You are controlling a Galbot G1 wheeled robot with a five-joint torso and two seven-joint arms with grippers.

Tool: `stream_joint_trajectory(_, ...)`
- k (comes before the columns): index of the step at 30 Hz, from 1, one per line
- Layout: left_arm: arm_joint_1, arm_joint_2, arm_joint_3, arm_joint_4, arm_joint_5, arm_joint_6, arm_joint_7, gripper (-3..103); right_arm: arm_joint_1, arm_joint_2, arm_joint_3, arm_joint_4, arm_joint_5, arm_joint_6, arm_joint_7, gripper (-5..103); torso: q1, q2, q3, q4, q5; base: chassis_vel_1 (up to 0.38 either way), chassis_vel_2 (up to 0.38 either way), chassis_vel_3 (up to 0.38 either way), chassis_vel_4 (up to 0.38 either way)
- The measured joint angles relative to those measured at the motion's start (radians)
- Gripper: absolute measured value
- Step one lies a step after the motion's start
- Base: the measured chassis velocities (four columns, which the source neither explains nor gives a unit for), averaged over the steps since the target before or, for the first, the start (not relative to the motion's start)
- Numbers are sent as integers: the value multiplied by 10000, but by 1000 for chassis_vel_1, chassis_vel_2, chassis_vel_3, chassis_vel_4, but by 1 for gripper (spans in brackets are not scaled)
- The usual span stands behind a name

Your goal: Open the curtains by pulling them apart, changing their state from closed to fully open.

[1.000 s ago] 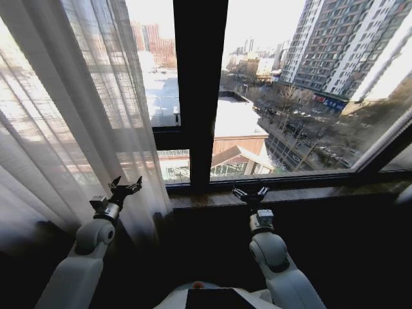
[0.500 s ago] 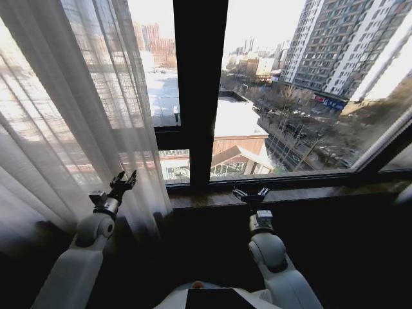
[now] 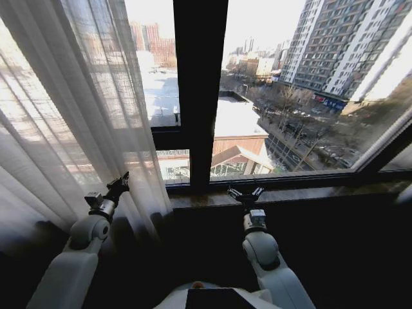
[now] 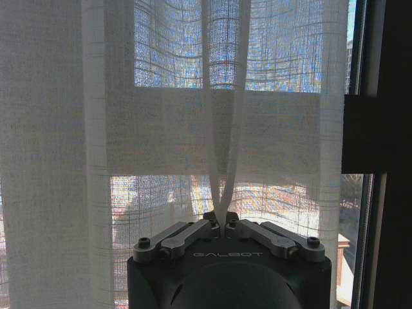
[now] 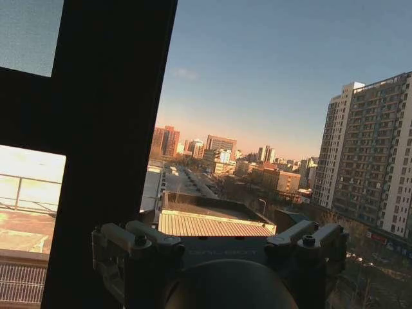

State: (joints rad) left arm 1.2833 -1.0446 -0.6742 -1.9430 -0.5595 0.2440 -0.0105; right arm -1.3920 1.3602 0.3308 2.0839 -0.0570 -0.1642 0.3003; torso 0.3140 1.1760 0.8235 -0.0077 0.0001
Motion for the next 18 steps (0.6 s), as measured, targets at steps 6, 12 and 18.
stream_joint_trajectory(6,56,1,-24,-76,-9,0,6,0,2,12,-18,-30,-126,1,-4,100,0,0,0,0,0,0,0,0,0)
stream_joint_trajectory(12,192,-15,-146,-151,-17,0,22,0,16,51,-161,-133,-241,26,-3,100,-1,0,0,-1,1,17,28,-19,-29)
stream_joint_trajectory(18,295,-57,-261,-221,-8,0,47,0,107,-6,-215,-213,-263,46,-2,100,0,0,0,-1,2,143,124,-128,-148)
